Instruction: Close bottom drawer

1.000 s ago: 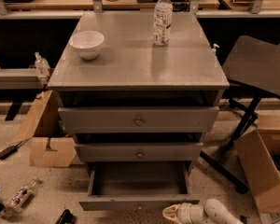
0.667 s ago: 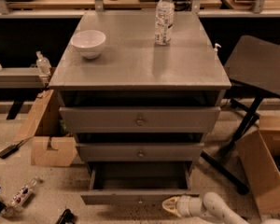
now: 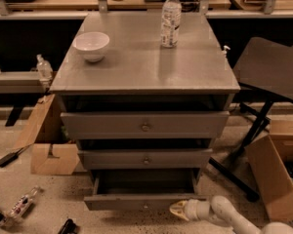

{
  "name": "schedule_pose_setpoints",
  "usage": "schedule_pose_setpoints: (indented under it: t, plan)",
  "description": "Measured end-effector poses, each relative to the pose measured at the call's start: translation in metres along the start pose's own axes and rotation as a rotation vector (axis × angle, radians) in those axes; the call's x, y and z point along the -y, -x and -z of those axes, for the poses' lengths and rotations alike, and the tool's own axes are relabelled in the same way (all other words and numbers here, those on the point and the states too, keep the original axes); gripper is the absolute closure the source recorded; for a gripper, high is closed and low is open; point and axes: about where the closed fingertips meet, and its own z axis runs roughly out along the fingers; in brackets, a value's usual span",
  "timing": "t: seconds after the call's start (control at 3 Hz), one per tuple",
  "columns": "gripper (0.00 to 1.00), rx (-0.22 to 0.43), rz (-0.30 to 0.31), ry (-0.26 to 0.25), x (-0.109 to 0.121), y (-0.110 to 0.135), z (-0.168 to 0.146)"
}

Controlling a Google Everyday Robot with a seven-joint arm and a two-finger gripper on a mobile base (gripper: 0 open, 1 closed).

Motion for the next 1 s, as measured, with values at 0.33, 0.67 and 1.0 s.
schedule_pose_setpoints:
  t: [0.33,0.67,1.0]
  plan:
    - [1.0,0.0,0.0,0.0,-0.002,-0.001,0.001]
    - [1.0,-0.007,-0.008,-0.023,0.026,-0.001,-0.007]
    - [1.0,-0.007,-0.008,-0.023,0.024,-0.001,-0.007]
